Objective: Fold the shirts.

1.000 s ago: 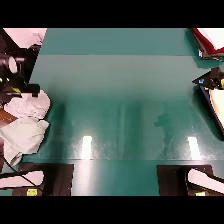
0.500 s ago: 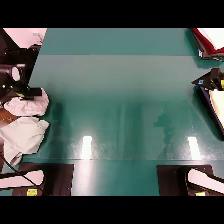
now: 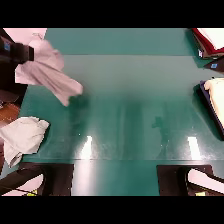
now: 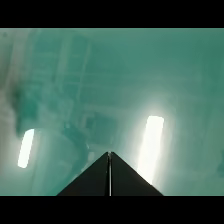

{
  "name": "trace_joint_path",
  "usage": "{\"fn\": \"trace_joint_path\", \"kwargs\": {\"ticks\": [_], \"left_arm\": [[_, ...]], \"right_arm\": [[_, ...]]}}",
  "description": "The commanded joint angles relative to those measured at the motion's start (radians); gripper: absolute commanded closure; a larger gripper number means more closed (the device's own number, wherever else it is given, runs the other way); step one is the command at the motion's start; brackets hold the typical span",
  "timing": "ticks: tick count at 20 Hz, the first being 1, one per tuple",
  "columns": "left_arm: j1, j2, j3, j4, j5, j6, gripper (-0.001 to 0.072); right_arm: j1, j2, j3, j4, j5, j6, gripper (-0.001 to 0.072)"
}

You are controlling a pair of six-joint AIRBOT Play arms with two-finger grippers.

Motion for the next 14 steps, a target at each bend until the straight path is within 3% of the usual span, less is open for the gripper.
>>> {"fn": "trace_joint_path", "kwargs": {"ticks": [1,7,13,14], "left_arm": [[-0.183,0.036,0.172,-0.051,-0.068,0.022,0.0681],[-0.435,-0.042,0.194,-0.095,0.071,0.067,0.0680],[-0.458,-0.346,0.194,-0.467,0.127,0.173,0.0675],[-0.457,-0.389,0.194,-0.467,0.144,0.172,0.0506]], "right_arm": [[0.000,0.000,0.093,-0.001,-0.004,0.000,0.0694],[0.000,0.000,0.112,0.000,-0.010,0.000,0.0694],[0.000,0.000,0.113,-0.001,-0.002,0.000,0.0694],[0.000,0.000,0.113,-0.001,-0.002,0.000,0.0694]]}}
